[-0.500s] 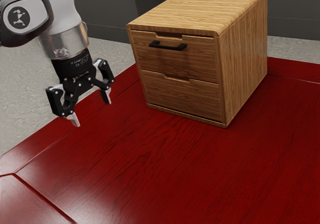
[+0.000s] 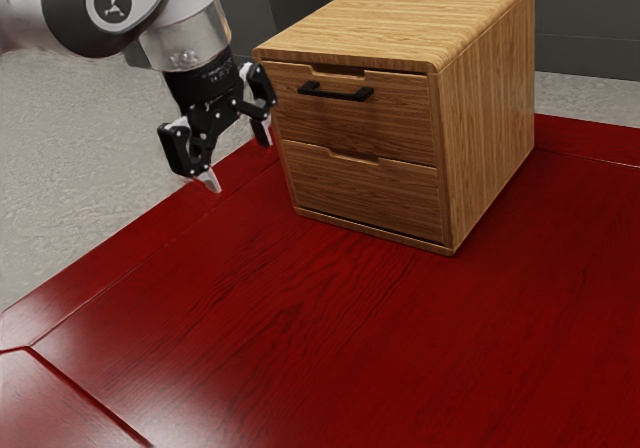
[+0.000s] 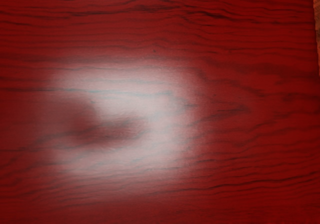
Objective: Pull the drawer handle with one arm to open the drawer
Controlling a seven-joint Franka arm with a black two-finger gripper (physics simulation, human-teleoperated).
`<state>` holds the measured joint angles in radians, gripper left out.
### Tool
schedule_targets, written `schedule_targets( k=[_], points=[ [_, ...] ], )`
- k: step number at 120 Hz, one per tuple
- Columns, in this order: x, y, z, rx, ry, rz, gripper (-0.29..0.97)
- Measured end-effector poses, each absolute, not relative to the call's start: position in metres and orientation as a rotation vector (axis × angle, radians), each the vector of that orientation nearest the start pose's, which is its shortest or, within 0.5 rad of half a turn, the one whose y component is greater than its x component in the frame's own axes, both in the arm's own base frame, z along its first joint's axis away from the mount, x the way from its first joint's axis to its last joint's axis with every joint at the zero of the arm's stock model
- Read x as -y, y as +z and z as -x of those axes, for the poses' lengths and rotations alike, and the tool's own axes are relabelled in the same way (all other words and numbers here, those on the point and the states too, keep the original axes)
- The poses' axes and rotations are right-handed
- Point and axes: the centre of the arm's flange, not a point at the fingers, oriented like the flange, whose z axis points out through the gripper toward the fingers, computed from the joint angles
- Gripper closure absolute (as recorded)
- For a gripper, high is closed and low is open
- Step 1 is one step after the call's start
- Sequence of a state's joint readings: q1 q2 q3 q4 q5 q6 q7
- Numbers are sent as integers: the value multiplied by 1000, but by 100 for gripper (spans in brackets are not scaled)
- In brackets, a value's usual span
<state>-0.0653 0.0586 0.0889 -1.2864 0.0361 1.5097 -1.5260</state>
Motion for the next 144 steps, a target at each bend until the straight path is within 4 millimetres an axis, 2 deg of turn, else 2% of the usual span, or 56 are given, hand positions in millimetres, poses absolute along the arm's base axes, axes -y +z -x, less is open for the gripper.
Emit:
schedule_targets(
  k=[11,25,39,58,82,103,132,144],
  points=[
    [-12,726,-577,2270,-325,2325,0],
    [3,729,-600,2266,-422,2389,0],
    [9,730,-612,2270,-485,2421,0],
    [-9,727,-626,2309,-542,2399,0],
    [-16,720,-641,2326,-584,2398,0],
    [-40,704,-659,2361,-601,2359,0],
    [-55,683,-679,2380,-621,2360,0],
    [-60,684,-684,2388,-658,2366,0]
  ],
)
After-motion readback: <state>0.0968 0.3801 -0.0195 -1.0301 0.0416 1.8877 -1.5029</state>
